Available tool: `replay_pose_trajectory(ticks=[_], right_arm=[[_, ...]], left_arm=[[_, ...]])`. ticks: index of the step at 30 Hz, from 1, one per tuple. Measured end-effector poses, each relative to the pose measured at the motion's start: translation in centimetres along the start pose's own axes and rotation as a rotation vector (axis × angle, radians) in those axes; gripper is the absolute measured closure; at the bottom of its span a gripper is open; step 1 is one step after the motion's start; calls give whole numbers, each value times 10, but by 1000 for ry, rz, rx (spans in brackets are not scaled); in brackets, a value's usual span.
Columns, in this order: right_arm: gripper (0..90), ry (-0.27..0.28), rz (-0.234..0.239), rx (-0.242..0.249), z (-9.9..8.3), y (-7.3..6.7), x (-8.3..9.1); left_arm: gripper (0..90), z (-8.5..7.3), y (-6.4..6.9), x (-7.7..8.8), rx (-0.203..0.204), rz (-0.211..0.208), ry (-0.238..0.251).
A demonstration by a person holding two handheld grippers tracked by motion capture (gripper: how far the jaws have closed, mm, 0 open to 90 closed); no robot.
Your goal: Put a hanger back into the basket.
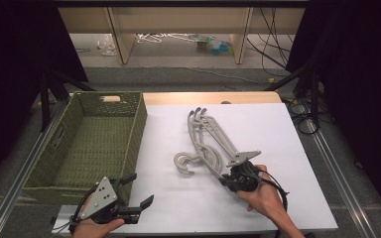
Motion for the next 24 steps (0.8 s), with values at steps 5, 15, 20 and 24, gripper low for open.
replay_pose_trajectory(ticks=[5, 15, 20, 24], right_arm=[[820, 33, 25, 18, 2, 0, 14], [821, 89, 153, -2, 2, -2, 45], [821, 121, 216, 14, -1, -5, 56], [822, 144, 236, 21, -1, -9, 68]], left_arm=[[175, 0, 4, -6, -7, -1, -15], [206, 2, 15, -32, -63, 30, -53], [218, 11, 23, -57, -125, 69, -95], [268, 17, 26, -79, -233, 66, -148]])
Point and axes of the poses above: each handheld gripper's, and its own axes: x roughly backward along the jaws, z roughly out of its top, y roughly to its right, the point moved 4 cm from there along -x, roughly forward along the jaws, and after that the axes turned 8 degrees about z, right-handed, at the moved point
